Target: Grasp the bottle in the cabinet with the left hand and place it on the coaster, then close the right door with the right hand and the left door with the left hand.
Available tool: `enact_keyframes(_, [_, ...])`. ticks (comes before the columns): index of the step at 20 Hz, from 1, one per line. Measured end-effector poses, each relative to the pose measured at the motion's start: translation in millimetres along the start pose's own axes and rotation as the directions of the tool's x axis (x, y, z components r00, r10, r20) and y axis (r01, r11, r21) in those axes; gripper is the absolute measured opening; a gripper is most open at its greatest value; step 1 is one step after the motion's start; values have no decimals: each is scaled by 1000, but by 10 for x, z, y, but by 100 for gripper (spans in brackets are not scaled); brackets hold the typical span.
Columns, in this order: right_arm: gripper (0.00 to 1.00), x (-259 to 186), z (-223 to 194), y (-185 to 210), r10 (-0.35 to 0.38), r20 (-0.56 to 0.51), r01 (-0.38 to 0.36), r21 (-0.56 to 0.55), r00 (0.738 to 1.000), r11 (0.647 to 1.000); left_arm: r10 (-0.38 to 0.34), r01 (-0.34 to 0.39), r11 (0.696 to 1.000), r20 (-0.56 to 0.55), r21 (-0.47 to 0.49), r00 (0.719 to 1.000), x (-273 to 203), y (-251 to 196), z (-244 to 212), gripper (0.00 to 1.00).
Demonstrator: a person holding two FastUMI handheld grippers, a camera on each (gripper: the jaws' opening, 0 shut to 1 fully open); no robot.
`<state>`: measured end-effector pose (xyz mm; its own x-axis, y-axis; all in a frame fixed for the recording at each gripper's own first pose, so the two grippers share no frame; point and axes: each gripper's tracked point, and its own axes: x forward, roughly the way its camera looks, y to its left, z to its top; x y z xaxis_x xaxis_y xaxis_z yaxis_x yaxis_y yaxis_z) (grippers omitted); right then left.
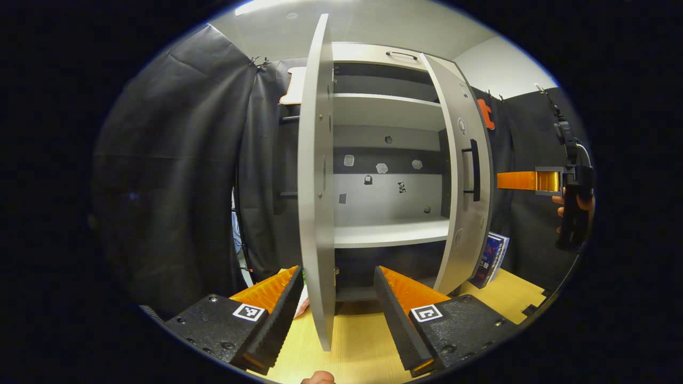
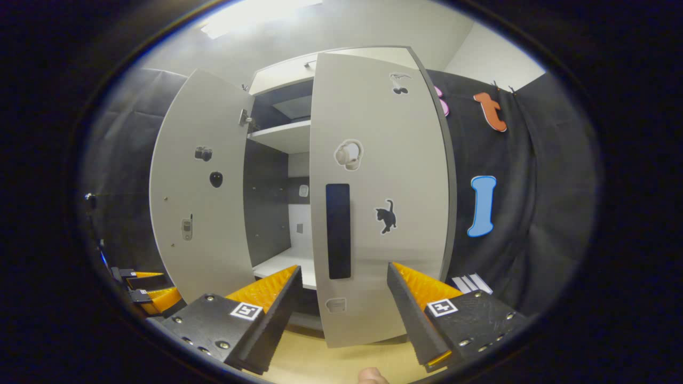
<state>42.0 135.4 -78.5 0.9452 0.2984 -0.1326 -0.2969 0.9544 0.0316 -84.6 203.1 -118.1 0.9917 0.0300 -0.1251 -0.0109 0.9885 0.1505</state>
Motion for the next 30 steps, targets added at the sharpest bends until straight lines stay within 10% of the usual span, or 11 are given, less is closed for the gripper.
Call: enact_keyframes(30, [97,-83,-96,-116,-107,-32,106,-9,994,994,120,-119,992,-36,44,992,163,694,-193,84])
